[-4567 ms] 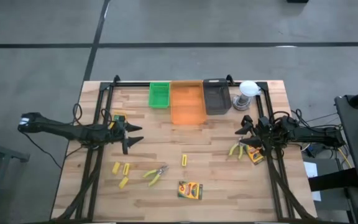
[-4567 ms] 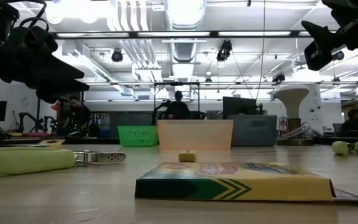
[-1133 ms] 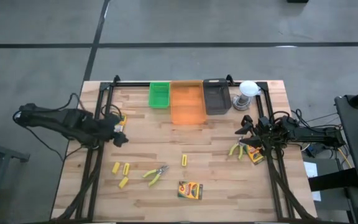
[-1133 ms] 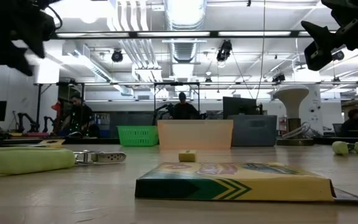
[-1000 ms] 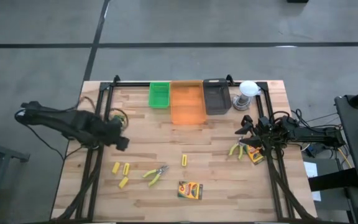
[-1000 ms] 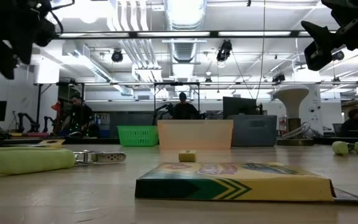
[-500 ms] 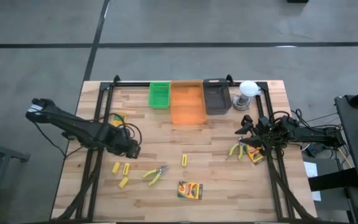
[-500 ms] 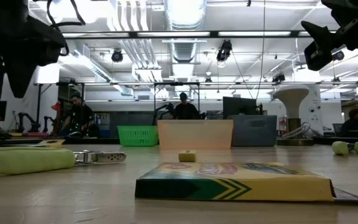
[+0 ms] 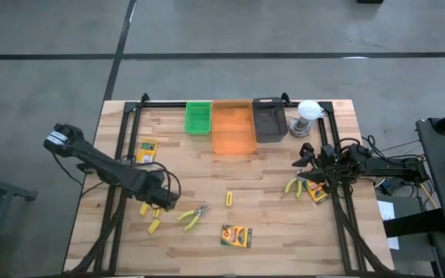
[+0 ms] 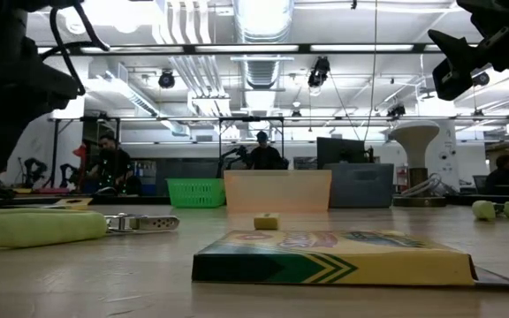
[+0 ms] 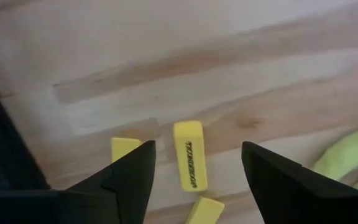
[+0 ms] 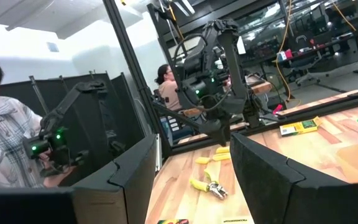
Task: Pick & Place School Supplies
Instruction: Put the yellow eraser into the green bin
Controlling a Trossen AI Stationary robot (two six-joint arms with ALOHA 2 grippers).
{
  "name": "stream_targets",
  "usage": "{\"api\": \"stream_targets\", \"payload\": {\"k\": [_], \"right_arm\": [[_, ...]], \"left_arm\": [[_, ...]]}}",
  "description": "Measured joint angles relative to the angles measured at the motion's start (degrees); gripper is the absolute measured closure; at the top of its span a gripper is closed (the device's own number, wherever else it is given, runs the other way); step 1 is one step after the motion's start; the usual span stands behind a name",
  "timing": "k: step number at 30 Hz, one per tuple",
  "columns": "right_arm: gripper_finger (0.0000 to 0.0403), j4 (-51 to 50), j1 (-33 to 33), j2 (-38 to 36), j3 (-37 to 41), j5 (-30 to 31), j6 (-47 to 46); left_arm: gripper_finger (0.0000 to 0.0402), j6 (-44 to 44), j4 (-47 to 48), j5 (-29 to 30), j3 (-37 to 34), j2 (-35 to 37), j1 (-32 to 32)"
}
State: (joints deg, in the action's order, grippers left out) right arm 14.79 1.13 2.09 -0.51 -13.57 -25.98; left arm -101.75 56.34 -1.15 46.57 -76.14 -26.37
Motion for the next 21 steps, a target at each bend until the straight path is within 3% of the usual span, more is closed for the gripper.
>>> {"api": "stream_targets", "payload": {"k": [11, 21], "right_arm": [[0.0202, 0.0, 0.0, 0.0, 0.0, 0.0, 0.0], [0.0202, 0.0, 0.0, 0.0, 0.0, 0.0, 0.0]], "left_arm": [[0.016, -3.6, -2.6, -2.6, -0.2, -3.3, -2.3], [0.0161, -4.7, -8.9, -5.3, -4.6, -3.0, -2.4]]}}
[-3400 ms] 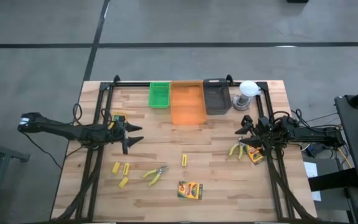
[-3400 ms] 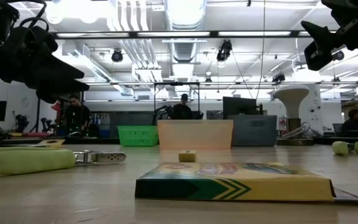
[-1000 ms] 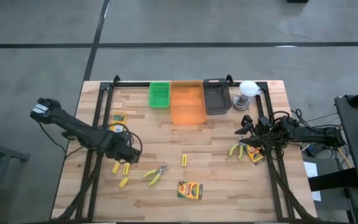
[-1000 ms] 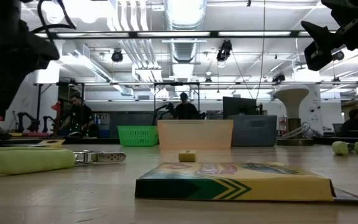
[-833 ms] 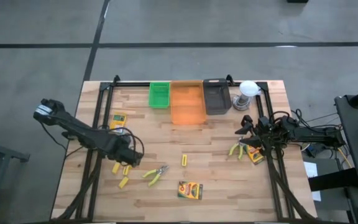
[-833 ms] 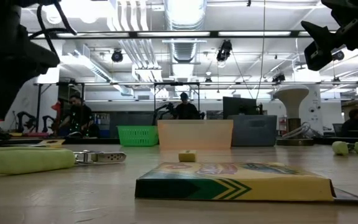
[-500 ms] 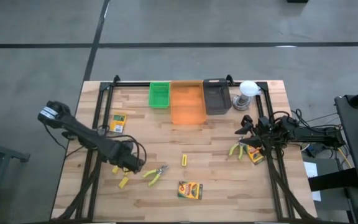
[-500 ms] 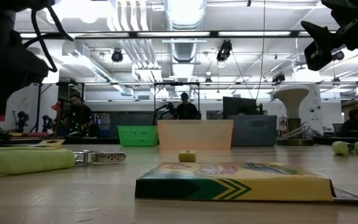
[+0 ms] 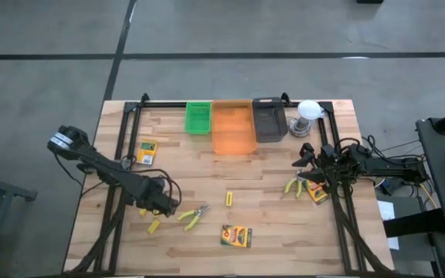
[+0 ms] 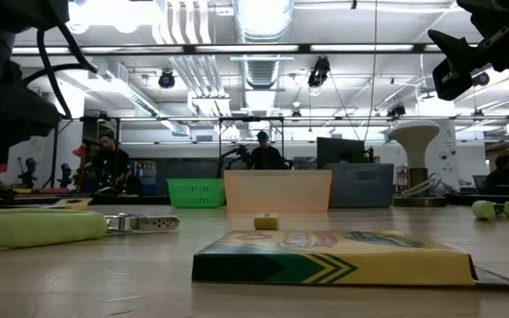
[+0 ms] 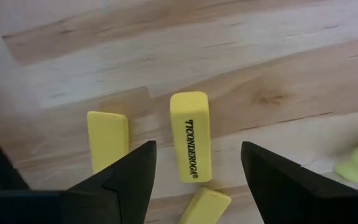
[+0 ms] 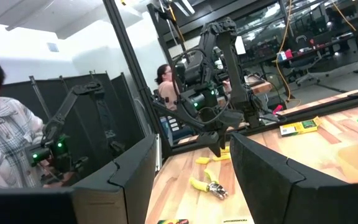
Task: Pick & Place School Supplies
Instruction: Put the yellow eraser into the green bin
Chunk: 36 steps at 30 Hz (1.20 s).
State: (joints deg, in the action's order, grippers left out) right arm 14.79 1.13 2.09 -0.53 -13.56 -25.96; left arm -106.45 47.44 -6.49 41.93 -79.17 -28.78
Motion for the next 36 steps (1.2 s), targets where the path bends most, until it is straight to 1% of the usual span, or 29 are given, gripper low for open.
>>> {"api": "stream_targets", "payload": {"k": [11, 16, 26, 36], "right_arm": [[0.0202, 0.0, 0.0, 0.0, 0.0, 0.0, 0.0], [0.0202, 0.0, 0.0, 0.0, 0.0, 0.0, 0.0], [0.0202, 0.0, 0.0, 0.0, 0.0, 0.0, 0.0], [0.0202, 0.0, 0.0, 0.0, 0.0, 0.0, 0.0]], "left_arm": [[0.0161, -0.2, -8.3, -1.2, -5.3, 0.4, 0.0], [0.0167, -0.1, -8.6, -1.4, -5.6, 0.5, 0.0], [0.0227, 0.5, -7.8, -1.7, -5.7, 0.5, 0.0], [0.0278, 0.5, -8.2, -2.0, -5.7, 0.4, 0.0]]}}
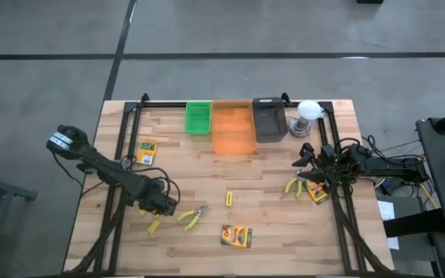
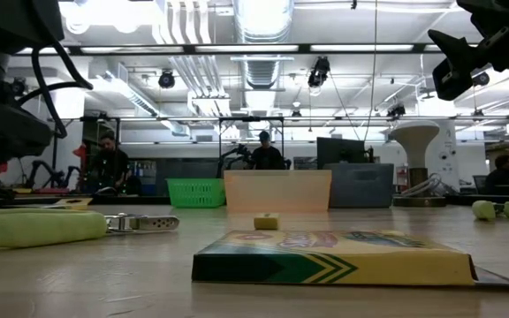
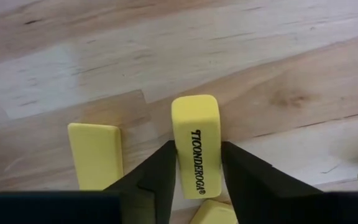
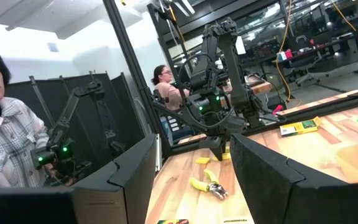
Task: Pick & Place School Supplies
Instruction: Put the yellow eraser into the green bin
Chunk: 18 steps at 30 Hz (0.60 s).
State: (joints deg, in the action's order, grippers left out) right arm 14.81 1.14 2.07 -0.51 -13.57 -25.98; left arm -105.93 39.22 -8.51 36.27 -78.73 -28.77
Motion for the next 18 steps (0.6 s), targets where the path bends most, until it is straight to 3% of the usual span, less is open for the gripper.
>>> {"api": "stream_targets", "payload": {"k": [6, 18], "right_arm": [[0.0202, 0.0, 0.0, 0.0, 0.0, 0.0, 0.0], [0.0202, 0.0, 0.0, 0.0, 0.0, 0.0, 0.0]], "left_arm": [[0.0312, 0.0, 0.0, 0.0, 0.0, 0.0, 0.0], [0.0309, 0.2, 0.1, 0.1, 0.0, 0.7, 0.2]]}}
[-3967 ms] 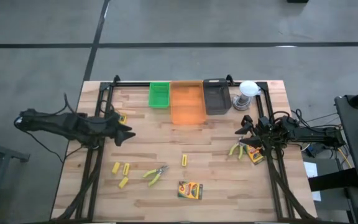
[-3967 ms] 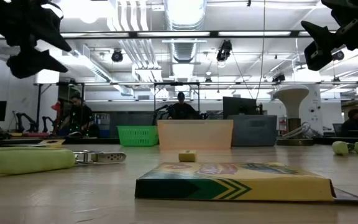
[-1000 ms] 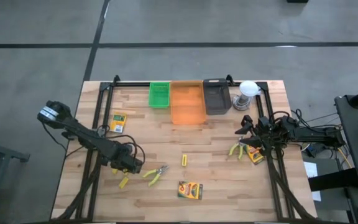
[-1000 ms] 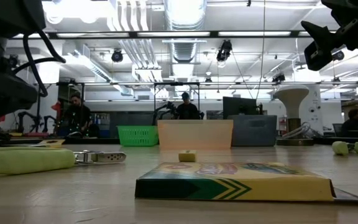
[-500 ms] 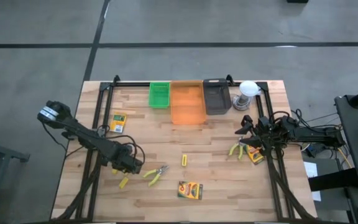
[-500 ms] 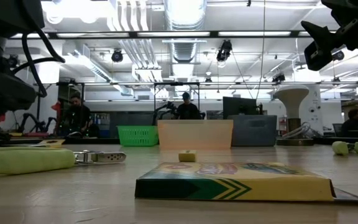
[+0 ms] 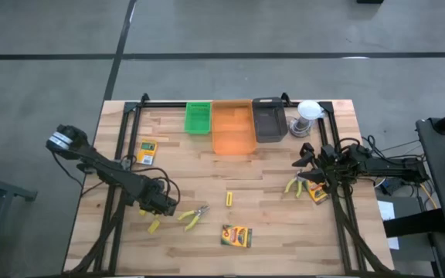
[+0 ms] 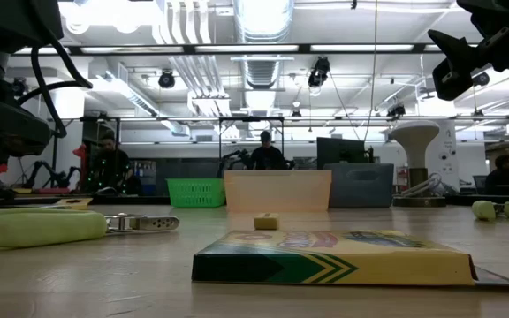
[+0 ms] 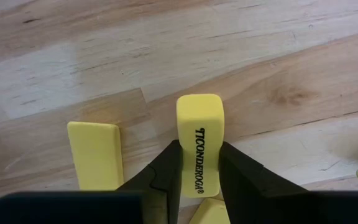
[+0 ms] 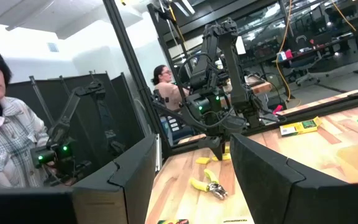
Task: Pick & Place School Supplies
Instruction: Put the yellow eraser into the green bin
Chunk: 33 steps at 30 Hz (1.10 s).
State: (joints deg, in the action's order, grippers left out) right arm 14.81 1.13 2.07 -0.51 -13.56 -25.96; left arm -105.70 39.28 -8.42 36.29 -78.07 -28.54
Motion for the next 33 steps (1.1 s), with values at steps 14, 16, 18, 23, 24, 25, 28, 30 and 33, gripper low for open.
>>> {"api": "stream_targets", "payload": {"k": [14, 16, 18, 23, 24, 25, 28, 30, 33], "right_arm": [[0.0202, 0.0, 0.0, 0.0, 0.0, 0.0, 0.0], [0.0202, 0.0, 0.0, 0.0, 0.0, 0.0, 0.0], [0.0202, 0.0, 0.0, 0.0, 0.0, 0.0, 0.0], [0.0202, 0.0, 0.0, 0.0, 0.0, 0.0, 0.0], [0.0202, 0.0, 0.0, 0.0, 0.0, 0.0, 0.0], [0.0202, 0.0, 0.0, 0.0, 0.0, 0.0, 0.0], [0.0202, 0.0, 0.0, 0.0, 0.0, 0.0, 0.0], [0.0202, 0.0, 0.0, 0.0, 0.0, 0.0, 0.0], [0.0202, 0.0, 0.0, 0.0, 0.0, 0.0, 0.0]], "left_arm": [[0.0309, 4.2, 10.7, 9.4, 4.7, 11.4, 5.3], [0.0309, 5.5, 12.4, 10.9, 5.8, 12.5, 6.7], [0.0309, 7.6, 14.4, 11.5, 7.1, 12.8, 8.7], [0.0309, 14.9, 17.5, 12.2, 10.7, 12.2, 15.2], [0.0309, 16.3, 17.4, 12.6, 11.4, 12.1, 16.5], [0.0309, 17.5, 17.3, 13.0, 12.1, 12.1, 17.9], [0.0309, 21.7, 17.3, 13.8, 14.3, 11.7, 22.6], [0.0309, 24.5, 17.5, 14.6, 15.8, 11.1, 26.0], [0.0309, 28.1, 17.4, 14.8, 18.0, 9.7, 31.3]]}}
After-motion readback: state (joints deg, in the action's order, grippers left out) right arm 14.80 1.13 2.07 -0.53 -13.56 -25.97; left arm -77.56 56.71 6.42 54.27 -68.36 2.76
